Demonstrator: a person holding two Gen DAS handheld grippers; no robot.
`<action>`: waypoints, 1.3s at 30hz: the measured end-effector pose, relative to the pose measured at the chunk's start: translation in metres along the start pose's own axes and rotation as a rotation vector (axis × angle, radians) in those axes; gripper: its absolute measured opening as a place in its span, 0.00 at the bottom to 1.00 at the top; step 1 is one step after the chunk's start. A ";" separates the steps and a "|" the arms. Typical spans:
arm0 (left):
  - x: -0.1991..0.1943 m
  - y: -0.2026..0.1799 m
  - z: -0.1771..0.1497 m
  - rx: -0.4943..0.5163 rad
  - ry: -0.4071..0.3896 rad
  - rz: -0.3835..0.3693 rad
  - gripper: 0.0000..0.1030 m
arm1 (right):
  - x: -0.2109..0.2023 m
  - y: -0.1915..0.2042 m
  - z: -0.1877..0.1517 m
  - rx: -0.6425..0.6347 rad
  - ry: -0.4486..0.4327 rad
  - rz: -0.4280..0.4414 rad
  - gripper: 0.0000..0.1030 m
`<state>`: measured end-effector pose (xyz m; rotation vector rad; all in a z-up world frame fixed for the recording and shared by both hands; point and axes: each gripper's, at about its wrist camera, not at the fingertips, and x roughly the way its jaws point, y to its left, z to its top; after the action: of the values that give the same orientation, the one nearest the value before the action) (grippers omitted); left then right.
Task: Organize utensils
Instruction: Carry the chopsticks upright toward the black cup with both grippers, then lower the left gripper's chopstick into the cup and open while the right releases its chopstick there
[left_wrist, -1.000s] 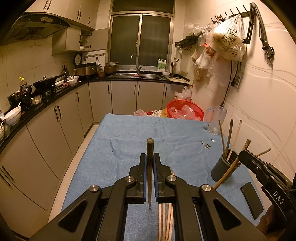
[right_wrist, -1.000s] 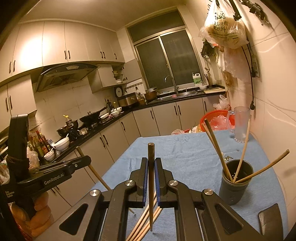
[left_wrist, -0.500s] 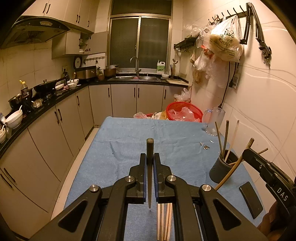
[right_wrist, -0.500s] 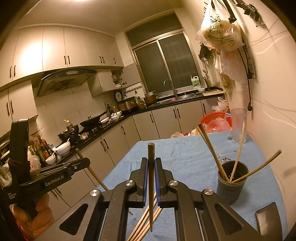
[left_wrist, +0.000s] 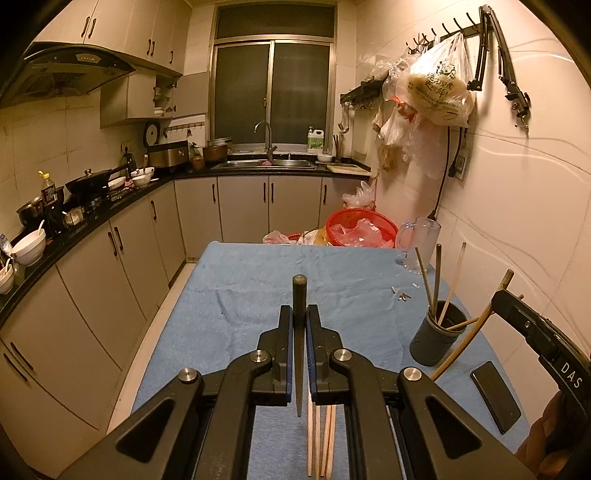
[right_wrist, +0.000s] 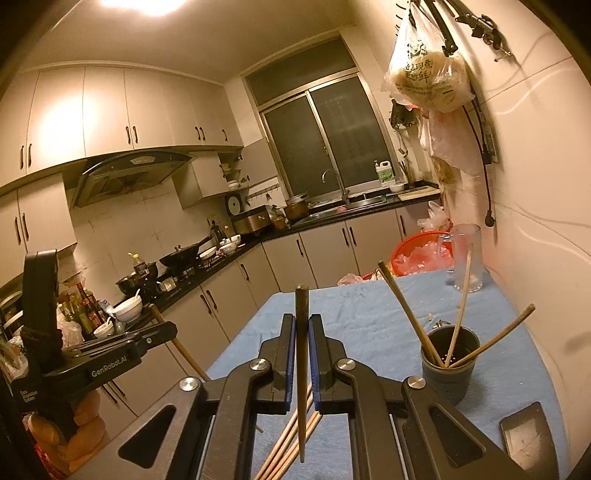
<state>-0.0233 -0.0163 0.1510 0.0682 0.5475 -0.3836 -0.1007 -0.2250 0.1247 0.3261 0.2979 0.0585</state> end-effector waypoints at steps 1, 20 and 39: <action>-0.001 0.000 0.000 0.002 -0.002 0.000 0.07 | -0.002 -0.001 0.000 0.002 -0.003 0.000 0.07; -0.018 -0.029 0.025 0.025 -0.003 -0.116 0.07 | -0.041 -0.031 0.026 0.044 -0.078 -0.044 0.07; -0.009 -0.128 0.106 0.099 -0.040 -0.319 0.07 | -0.059 -0.077 0.113 0.022 -0.216 -0.176 0.07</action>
<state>-0.0259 -0.1493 0.2511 0.0681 0.5000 -0.7218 -0.1232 -0.3390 0.2181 0.3236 0.1123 -0.1520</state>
